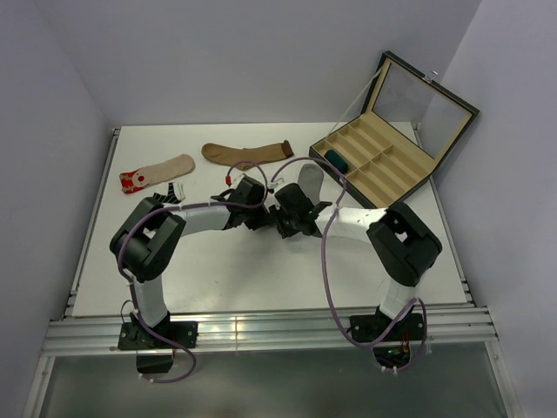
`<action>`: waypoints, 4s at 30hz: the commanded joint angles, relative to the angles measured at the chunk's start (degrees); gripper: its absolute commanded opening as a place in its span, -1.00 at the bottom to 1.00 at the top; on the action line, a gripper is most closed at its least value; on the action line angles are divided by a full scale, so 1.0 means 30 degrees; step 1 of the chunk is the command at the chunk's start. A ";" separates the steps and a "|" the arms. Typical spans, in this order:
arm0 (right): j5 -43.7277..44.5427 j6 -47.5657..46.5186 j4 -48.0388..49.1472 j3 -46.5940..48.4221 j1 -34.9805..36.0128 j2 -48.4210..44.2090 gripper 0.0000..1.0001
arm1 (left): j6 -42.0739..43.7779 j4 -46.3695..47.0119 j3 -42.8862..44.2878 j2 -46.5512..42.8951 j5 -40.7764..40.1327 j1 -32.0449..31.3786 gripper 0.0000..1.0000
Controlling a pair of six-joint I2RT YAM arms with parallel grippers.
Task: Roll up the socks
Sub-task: Roll the sock at the center of the board.
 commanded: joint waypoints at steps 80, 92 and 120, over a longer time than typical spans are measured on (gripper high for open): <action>-0.1447 -0.0140 0.2556 -0.2345 -0.0219 -0.4008 -0.07 | 0.0315 -0.3065 -0.0367 -0.1170 -0.0382 0.0236 -0.99; 0.1863 -0.1928 0.3350 -0.1906 0.2830 -0.1608 -0.07 | 0.0139 -0.3242 -0.0102 -0.0877 -0.0060 0.0265 -0.99; -0.9714 0.1027 0.1587 -0.0850 -0.1703 0.1115 -1.00 | -0.2409 -0.1134 -0.2649 -0.3833 -0.0412 0.0646 -0.03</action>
